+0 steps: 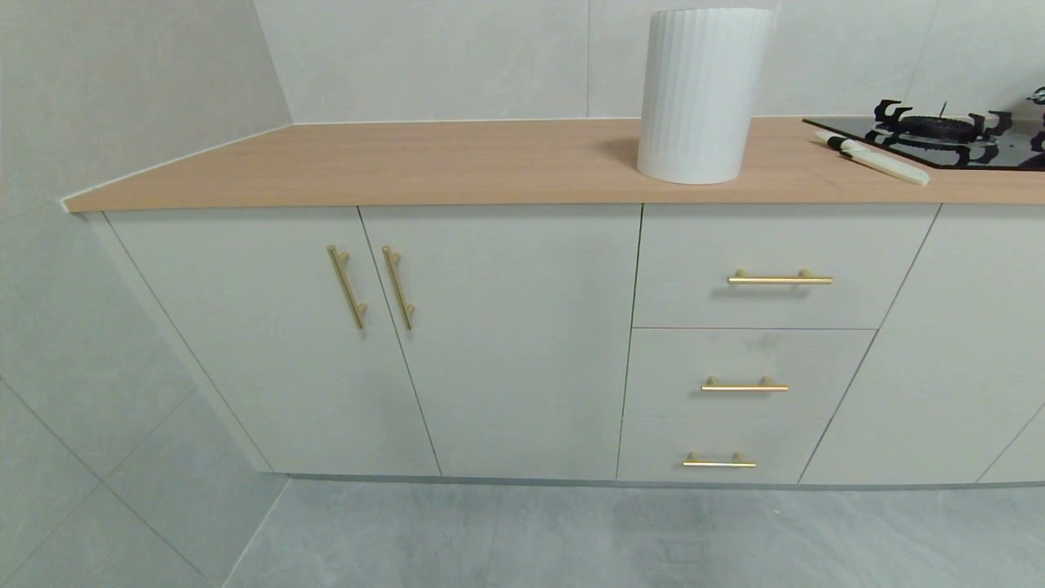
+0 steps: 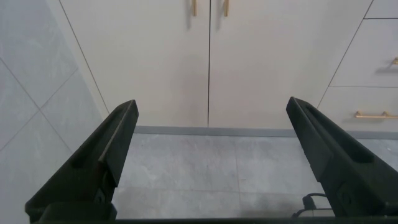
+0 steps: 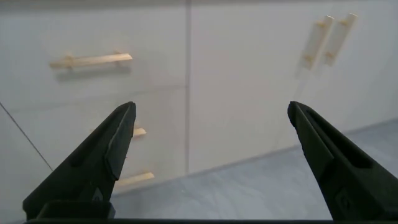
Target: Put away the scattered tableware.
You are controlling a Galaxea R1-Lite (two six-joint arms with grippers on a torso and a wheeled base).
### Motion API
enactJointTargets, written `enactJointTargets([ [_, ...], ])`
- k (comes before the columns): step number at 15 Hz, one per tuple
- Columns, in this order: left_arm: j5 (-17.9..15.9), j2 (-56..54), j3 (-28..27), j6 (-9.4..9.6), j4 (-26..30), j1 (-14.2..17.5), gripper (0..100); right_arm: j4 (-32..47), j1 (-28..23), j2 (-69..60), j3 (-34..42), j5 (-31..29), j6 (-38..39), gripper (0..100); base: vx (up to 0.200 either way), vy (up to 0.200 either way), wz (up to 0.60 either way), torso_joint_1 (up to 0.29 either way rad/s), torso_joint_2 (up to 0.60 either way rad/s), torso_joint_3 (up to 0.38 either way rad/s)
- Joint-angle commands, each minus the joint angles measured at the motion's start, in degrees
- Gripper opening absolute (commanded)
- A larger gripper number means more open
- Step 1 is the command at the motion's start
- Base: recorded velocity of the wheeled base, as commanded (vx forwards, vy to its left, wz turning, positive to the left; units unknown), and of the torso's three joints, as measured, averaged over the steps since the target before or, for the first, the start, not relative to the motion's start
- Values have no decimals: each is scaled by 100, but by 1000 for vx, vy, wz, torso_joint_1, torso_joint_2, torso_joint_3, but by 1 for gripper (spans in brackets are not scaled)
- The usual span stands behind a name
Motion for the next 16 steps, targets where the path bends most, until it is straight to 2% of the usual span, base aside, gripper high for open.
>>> enactJointTargets([
  [1,2,0,0,-1,2,2,100,2110,-508,-2557,-269,-42,-68,100,0,0,0,0,0,0],
  [4,2,0,0,-1,-6,2,100,2541,-868,-3401,-146,-24,-305,100,0,0,0,0,0,0],
  [6,2,0,0,-1,2,2,100,2269,-868,-3401,381,99,-86,100,0,0,0,0,0,0],
  [7,2,0,0,-1,2,2,100,1987,-860,-3401,768,556,38,100,0,0,0,0,0,0],
  [8,2,0,0,-1,-6,2,100,1935,-860,-3401,838,661,46,100,0,0,0,0,0,0],
  [9,2,0,0,-1,2,2,100,1267,-860,-3401,1532,1918,73,100,0,0,0,0,0,0],
  [10,2,0,0,-1,-6,2,100,1416,-860,-3401,1532,2410,187,100,0,0,0,0,0,0],
  [12,2,0,0,-1,-6,2,100,1785,-860,-3401,1532,2885,371,100,0,0,0,0,0,0],
  [14,2,0,0,-1,-6,2,100,2383,-860,-3392,1497,2964,363,100,0,0,0,0,0,0],
  [16,2,0,0,-1,-6,2,100,2251,-860,-3392,1524,2973,363,100,0,0,0,0,0,0],
])
